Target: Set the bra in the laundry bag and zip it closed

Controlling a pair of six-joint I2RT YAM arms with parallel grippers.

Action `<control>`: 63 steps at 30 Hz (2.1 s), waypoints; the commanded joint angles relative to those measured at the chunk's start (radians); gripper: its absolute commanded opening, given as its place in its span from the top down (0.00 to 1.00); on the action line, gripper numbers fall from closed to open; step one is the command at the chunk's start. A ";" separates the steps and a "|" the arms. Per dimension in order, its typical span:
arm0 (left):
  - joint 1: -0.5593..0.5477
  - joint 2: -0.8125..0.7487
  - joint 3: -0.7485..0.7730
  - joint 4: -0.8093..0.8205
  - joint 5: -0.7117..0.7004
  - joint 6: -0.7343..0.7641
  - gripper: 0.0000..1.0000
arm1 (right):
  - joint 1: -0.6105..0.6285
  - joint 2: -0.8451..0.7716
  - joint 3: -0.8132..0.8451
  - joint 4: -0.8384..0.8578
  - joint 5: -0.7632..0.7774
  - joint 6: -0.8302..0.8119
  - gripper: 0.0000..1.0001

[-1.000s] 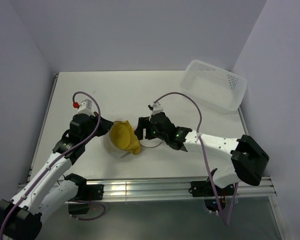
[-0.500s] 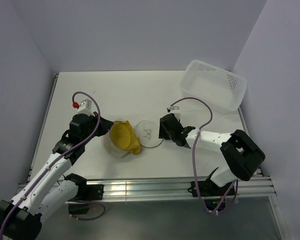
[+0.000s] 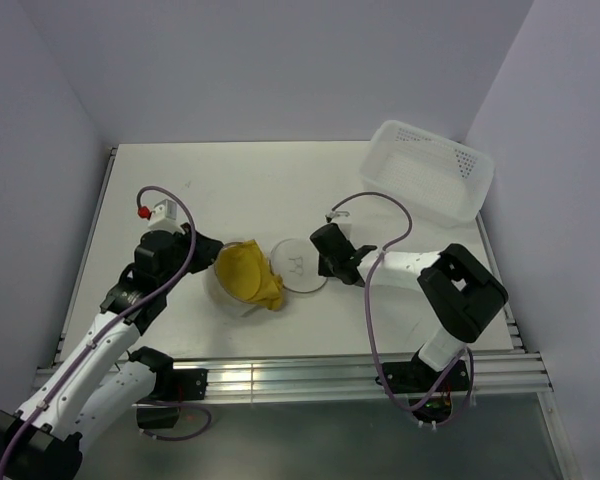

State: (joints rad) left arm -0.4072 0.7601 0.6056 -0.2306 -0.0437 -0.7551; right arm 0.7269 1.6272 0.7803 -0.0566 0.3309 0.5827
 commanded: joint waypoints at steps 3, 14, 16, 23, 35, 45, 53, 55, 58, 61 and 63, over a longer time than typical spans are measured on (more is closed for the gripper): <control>-0.002 -0.057 0.071 -0.045 -0.053 0.019 0.41 | 0.008 -0.030 0.004 0.029 0.020 0.025 1.00; -0.279 -0.035 0.258 -0.283 -0.154 0.125 0.80 | 0.071 -0.253 -0.041 0.015 0.109 0.014 1.00; -0.388 0.033 0.273 -0.289 -0.247 0.112 0.79 | 0.078 -0.317 -0.042 0.003 0.128 0.009 1.00; -0.639 0.237 0.345 -0.339 -0.479 0.088 0.48 | 0.095 -0.472 -0.026 -0.046 0.151 -0.026 1.00; -0.654 0.363 0.322 -0.222 -0.536 0.099 0.42 | 0.114 -0.653 0.002 -0.051 0.106 -0.087 1.00; -0.645 0.468 0.322 -0.165 -0.481 0.097 0.41 | 0.144 -0.711 0.014 -0.052 0.103 -0.106 1.00; -0.578 0.557 0.316 -0.091 -0.459 0.138 0.48 | 0.177 -0.716 0.030 -0.060 0.114 -0.127 1.00; -0.565 0.571 0.322 -0.096 -0.472 0.142 0.53 | 0.177 -0.722 0.031 -0.060 0.114 -0.130 1.00; -0.561 0.584 0.326 -0.118 -0.518 0.135 0.73 | 0.177 -0.734 0.031 -0.060 0.115 -0.132 1.00; -0.556 0.588 0.319 -0.141 -0.550 0.123 0.89 | 0.177 -0.745 0.031 -0.061 0.117 -0.135 1.00; -0.547 0.590 0.312 -0.154 -0.565 0.119 0.97 | 0.177 -0.753 0.034 -0.065 0.115 -0.136 1.00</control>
State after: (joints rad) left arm -0.9668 1.3521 0.9089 -0.3725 -0.5522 -0.6346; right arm 0.8970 0.9070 0.7601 -0.1341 0.4259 0.4660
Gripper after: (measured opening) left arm 0.066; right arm 0.009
